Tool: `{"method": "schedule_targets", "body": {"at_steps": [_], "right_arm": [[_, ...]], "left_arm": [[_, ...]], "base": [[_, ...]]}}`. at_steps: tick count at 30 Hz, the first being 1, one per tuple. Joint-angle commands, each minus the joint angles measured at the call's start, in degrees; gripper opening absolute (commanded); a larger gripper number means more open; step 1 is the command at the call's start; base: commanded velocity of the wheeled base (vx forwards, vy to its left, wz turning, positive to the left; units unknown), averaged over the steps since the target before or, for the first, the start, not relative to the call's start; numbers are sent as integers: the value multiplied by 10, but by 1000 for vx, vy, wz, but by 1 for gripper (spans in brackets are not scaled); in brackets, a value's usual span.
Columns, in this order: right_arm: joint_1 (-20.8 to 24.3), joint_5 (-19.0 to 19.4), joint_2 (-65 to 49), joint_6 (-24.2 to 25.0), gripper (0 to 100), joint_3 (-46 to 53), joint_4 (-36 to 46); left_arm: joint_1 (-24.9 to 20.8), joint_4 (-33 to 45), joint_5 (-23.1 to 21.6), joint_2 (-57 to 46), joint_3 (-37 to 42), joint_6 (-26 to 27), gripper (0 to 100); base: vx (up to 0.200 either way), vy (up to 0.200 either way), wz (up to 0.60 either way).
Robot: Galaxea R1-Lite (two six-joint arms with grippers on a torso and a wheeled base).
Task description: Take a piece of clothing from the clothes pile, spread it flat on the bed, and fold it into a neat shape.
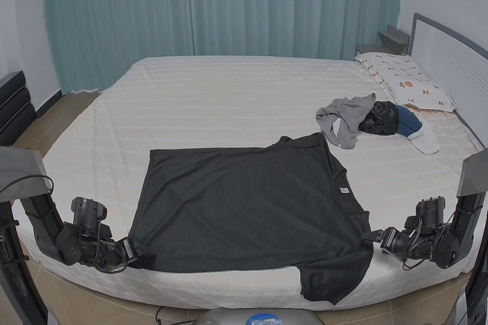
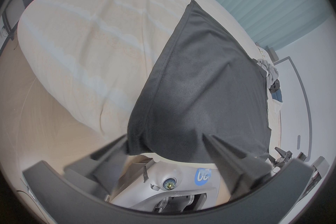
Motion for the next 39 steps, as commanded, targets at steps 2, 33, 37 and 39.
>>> {"method": "schedule_targets", "body": {"at_steps": [2, 33, 37, 39], "right_arm": [[0, 2, 0, 2, 100, -1, 0], [19, 4, 70, 27, 0, -161, 4], [23, 4, 80, 27, 0, -185, 5], [24, 3, 89, 27, 0, -199, 2]], "left_arm": [[6, 2, 2, 0, 3, -2, 0], [7, 1, 8, -21, 19, -30, 0], [5, 0, 8, -22, 16, -43, 0], [5, 0, 8, -22, 16, -43, 0]], "base": [[0, 0, 0], [0, 0, 0], [0, 0, 0], [0, 0, 0]]}}
